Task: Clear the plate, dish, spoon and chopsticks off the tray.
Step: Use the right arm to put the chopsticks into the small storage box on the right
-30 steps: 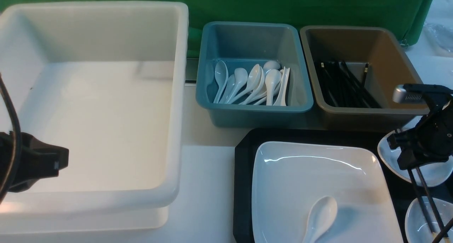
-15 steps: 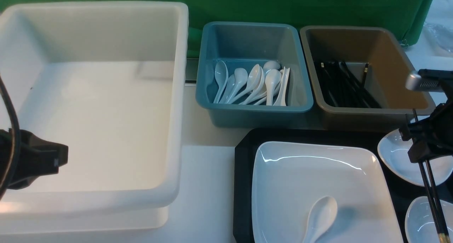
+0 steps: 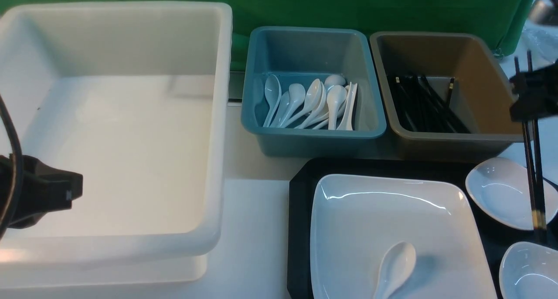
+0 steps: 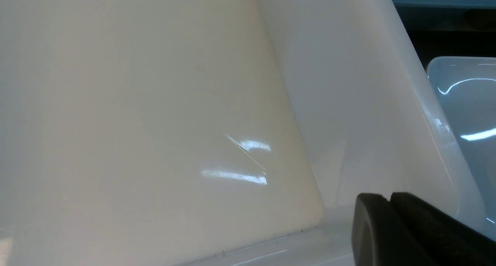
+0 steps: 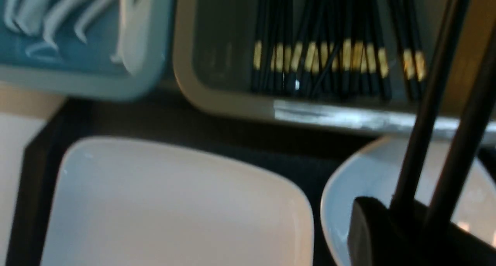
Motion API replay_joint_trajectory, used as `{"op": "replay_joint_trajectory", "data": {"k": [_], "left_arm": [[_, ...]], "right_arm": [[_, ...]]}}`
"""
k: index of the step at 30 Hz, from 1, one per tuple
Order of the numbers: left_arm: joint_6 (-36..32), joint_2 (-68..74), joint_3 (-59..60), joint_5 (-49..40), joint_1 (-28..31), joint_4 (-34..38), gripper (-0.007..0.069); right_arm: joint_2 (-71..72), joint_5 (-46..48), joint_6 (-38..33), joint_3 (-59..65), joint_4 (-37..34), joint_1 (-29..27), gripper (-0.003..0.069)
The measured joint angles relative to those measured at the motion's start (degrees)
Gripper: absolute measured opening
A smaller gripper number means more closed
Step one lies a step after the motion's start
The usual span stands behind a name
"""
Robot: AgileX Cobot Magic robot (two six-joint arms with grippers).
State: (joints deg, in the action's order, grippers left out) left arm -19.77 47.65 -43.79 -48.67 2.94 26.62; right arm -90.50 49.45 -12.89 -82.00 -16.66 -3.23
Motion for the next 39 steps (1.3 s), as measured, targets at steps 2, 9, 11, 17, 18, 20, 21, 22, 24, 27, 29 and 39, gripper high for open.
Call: {"op": "replay_joint_trajectory", "data": {"k": [2, 9, 11, 17, 18, 20, 21, 22, 24, 27, 29, 39], "left_arm": [[0.0, 0.0, 0.0, 0.0, 0.0, 0.05, 0.0017], [-0.13, 0.0, 0.0, 0.37, 0.0, 0.05, 0.0017], [-1.44, 0.0, 0.0, 0.37, 0.0, 0.28, 0.0017], [-6.55, 1.77, -3.53, 2.66, -4.05, 2.09, 0.0004], [-7.15, 3.0, -5.86, 3.09, -5.89, 2.09, 0.0002], [-7.73, 6.33, -9.74, 3.55, -9.65, 1.67, 0.0002], [-7.73, 6.73, -10.61, 3.6, -10.69, 1.58, 0.0002], [-7.73, 9.24, -13.16, 3.89, -14.2, 0.54, 0.0002], [-5.1, 15.9, -18.12, 4.33, -23.5, -4.67, 0.0002], [1.42, 22.68, -21.87, 3.81, -31.99, -14.01, 0.0002], [3.09, 26.01, -23.66, 2.78, -35.55, -19.05, 0.0002], [10.02, 39.45, -32.75, 10.42, -44.65, -24.3, 0.0002]], "right_arm": [[-1.38, -0.48, 0.0, -4.27, -0.31, 0.0, 0.0064], [-14.65, -2.57, 2.53, -22.86, -1.35, 0.0, 0.0064], [-19.86, -2.94, 3.34, -28.7, -1.47, 0.0, 0.0064], [-31.96, -3.48, 6.73, -42.51, -1.49, 0.0, 0.0064], [-33.29, -3.69, 7.43, -43.94, -1.49, 0.0, 0.0064], [-34.57, -4.32, 7.82, -45.9, -1.49, 0.0, 0.0064], [-34.62, -4.42, 7.82, -46.03, -1.49, 0.0, 0.0064], [-35.01, -5.02, 7.95, -46.54, -1.53, 0.0, 0.0064], [-35.51, -5.65, 8.24, -46.95, -1.56, 0.0, 0.0064], [-36.11, -5.59, 8.58, -46.96, -1.54, 0.0, 0.0064], [-36.67, -5.54, 8.64, -47.01, -1.43, 0.0, 0.0064], [-42.48, -6.69, 8.34, -47.01, -1.24, 0.08, 0.0073]]}}
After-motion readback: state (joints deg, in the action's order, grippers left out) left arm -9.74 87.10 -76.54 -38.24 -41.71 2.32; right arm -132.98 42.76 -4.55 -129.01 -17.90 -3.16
